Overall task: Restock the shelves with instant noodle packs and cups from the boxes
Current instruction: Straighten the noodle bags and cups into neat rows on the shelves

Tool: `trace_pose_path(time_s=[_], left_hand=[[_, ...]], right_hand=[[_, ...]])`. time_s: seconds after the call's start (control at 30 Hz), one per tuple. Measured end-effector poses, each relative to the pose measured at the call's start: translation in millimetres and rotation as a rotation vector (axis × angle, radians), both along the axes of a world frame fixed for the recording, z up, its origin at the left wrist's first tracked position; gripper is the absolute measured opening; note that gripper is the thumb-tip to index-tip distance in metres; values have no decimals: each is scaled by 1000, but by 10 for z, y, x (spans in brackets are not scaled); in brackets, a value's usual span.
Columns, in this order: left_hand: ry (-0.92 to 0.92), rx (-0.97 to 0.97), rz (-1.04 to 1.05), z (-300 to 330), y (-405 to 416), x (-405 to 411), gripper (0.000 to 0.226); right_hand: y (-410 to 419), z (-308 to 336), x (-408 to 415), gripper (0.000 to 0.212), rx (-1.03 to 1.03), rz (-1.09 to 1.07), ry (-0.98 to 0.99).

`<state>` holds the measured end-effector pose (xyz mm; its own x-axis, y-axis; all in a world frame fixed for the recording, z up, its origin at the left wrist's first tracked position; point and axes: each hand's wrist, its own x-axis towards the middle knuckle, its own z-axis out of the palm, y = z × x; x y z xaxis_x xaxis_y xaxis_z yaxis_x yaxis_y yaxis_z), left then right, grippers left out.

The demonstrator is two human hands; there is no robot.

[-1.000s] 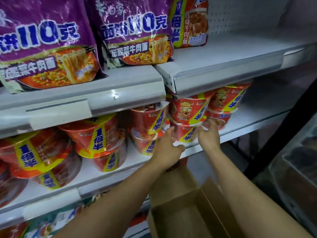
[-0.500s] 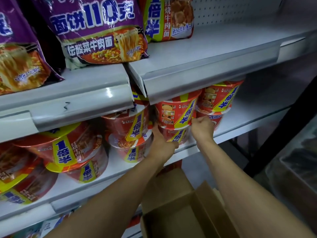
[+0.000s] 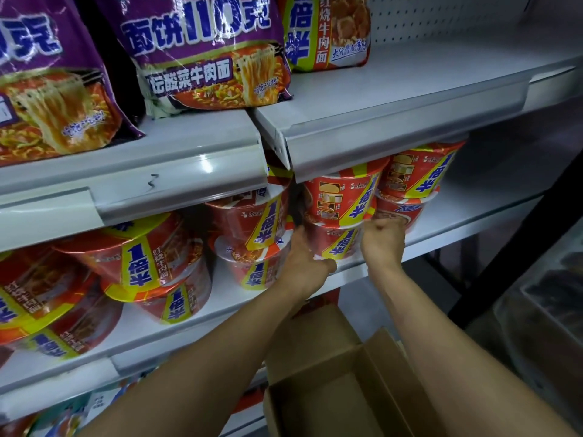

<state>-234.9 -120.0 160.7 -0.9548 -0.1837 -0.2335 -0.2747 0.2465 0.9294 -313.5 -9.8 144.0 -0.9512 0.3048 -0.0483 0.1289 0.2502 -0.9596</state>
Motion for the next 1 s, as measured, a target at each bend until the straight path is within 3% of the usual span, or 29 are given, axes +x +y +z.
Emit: trace_pose_path(time_s=[0.13, 0.3, 0.43, 0.6, 0.8, 1.0], left_hand=[[6, 38, 32, 9, -176, 388, 72], [105, -82, 198, 38, -582, 777, 39], [152, -224, 317, 85, -875, 808, 46], [53, -373, 198, 13, -945, 734, 79], [76, -543, 152, 78, -834, 809, 86], [102, -589, 88, 29, -836, 857, 79]], right_hand=[[-173, -14, 399, 9, 1, 108, 12], [-484, 147, 607, 32, 95, 397, 93], [-696, 255, 551, 49, 151, 532, 76], [-782, 240, 544, 45, 286, 589, 16], [-768, 138, 546, 45, 310, 586, 18], [-746, 174, 544, 40, 310, 573, 41]])
